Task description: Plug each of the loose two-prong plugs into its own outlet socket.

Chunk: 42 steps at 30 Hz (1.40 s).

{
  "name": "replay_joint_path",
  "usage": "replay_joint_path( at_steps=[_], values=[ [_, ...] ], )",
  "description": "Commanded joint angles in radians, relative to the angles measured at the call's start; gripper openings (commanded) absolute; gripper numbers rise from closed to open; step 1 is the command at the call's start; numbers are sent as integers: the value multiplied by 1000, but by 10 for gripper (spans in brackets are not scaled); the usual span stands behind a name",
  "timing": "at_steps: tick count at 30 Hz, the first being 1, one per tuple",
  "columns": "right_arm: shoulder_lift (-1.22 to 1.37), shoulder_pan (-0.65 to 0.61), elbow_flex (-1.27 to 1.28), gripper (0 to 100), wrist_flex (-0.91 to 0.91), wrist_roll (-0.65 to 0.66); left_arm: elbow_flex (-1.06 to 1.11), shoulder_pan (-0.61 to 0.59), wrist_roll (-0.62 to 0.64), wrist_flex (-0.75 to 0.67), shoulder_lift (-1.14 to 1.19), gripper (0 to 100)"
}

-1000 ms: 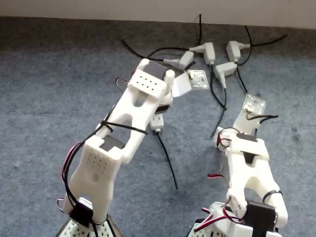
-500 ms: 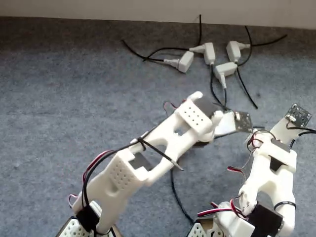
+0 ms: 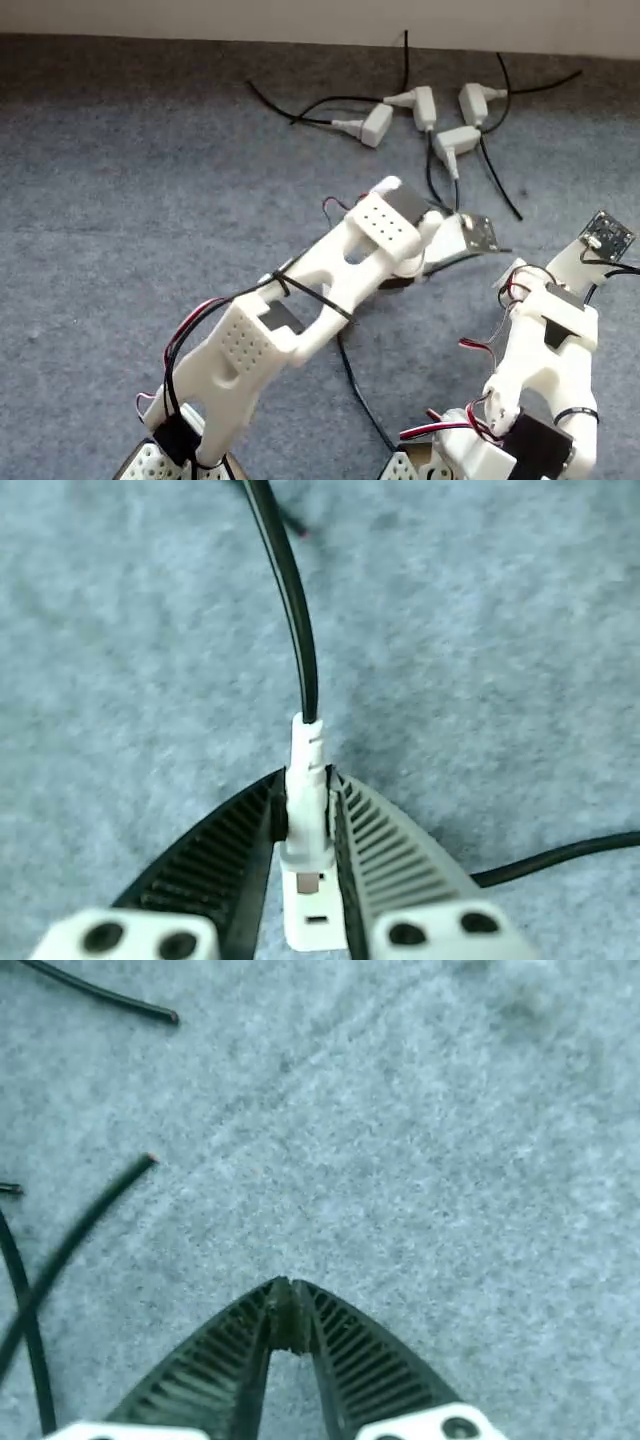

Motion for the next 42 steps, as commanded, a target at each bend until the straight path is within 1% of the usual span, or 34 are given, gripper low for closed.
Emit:
replay_joint_path(
  at_steps=[1,5,7,11,14,16,19,22,27,30,34,39,41,42],
  values=[
    [-28,-21,-2,8,-28,-5,-84,-24,2,32,-62,5],
    [-38,-24,-7,8,27,-5,-173,-7,6,68,-153,5],
    [-38,-53,-12,8,71,-5,-199,-15,6,91,-216,5],
    [-38,-145,-8,8,102,-5,-150,-62,9,92,-325,5],
    [-38,-177,-4,8,102,-5,-67,-65,9,92,-349,5],
    [-38,-185,-4,8,101,-3,-51,-65,58,86,-357,5],
    [-28,-185,-4,8,96,-3,-71,-76,166,31,-380,5],
    [-28,-185,-2,8,96,-3,-71,-74,224,29,-412,5],
    [-28,-193,-2,8,94,-3,-76,-102,241,95,-440,5],
    [-28,-206,-1,8,94,-2,-53,-142,244,114,-516,5],
    [-27,-217,-1,8,94,37,77,-209,241,114,-716,5],
    [-28,-243,41,8,53,46,364,-228,238,109,-1053,5],
    [-28,-243,47,8,53,46,515,-228,236,63,-1188,5],
    [-28,-243,47,8,53,46,602,-228,236,11,-1251,5]
  ],
)
